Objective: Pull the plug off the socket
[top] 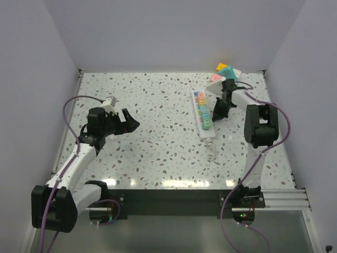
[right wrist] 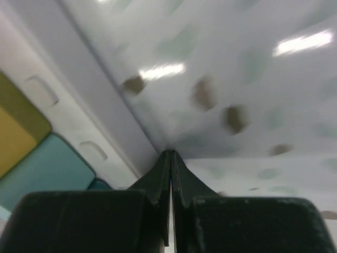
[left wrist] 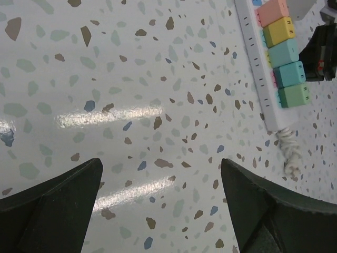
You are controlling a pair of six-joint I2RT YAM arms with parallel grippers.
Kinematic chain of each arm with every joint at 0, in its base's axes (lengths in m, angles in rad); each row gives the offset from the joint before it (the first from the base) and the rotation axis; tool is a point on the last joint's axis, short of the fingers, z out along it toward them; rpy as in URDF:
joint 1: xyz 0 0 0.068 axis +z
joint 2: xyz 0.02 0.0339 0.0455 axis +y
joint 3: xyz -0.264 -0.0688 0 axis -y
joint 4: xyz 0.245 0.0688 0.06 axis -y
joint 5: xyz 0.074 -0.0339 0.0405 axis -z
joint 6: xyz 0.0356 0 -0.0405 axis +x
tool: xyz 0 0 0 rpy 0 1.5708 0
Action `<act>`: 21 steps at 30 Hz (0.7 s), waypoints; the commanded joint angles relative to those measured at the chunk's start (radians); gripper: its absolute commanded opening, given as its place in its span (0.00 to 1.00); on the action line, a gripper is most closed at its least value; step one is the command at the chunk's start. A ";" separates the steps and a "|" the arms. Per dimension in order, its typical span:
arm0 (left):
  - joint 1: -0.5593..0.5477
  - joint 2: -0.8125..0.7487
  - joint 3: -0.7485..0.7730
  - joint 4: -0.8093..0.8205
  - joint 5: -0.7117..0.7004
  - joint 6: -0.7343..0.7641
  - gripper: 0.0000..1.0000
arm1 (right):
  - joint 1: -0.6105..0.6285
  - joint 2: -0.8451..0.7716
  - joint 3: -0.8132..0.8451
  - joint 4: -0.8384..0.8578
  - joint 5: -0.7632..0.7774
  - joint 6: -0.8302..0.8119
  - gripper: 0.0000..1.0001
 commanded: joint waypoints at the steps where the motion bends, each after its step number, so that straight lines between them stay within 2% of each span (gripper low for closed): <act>1: -0.021 -0.007 -0.011 0.045 -0.006 -0.021 1.00 | 0.176 -0.103 -0.136 0.005 -0.160 0.053 0.00; 3: -0.031 -0.002 -0.007 0.052 -0.001 -0.023 1.00 | 0.241 -0.140 -0.166 0.039 -0.174 0.076 0.00; 8: -0.106 0.073 0.068 0.045 -0.007 -0.002 1.00 | 0.268 -0.223 -0.267 0.134 -0.282 0.147 0.00; 10: -0.168 0.146 0.146 0.022 -0.039 0.044 1.00 | 0.268 -0.266 -0.260 0.107 -0.251 0.142 0.00; 13: -0.255 0.267 0.264 -0.050 -0.082 0.150 1.00 | 0.268 -0.362 -0.249 0.048 -0.105 0.160 0.00; 14: -0.275 0.297 0.295 -0.094 -0.099 0.178 1.00 | 0.268 -0.383 -0.247 0.025 -0.087 0.161 0.04; 15: -0.316 0.321 0.346 -0.112 -0.137 0.205 1.00 | 0.268 -0.403 -0.241 0.013 -0.044 0.161 0.25; 17: -0.347 0.373 0.375 -0.127 -0.161 0.294 1.00 | 0.270 -0.442 -0.229 -0.019 -0.042 0.151 0.46; 18: -0.376 0.387 0.396 -0.132 -0.179 0.328 1.00 | 0.270 -0.449 -0.221 -0.035 -0.039 0.145 0.61; 19: -0.389 0.407 0.403 -0.132 -0.187 0.394 1.00 | 0.271 -0.453 -0.217 -0.047 -0.036 0.136 0.67; 21: -0.413 0.427 0.417 -0.141 -0.214 0.448 1.00 | 0.270 -0.467 -0.218 -0.068 -0.028 0.128 0.71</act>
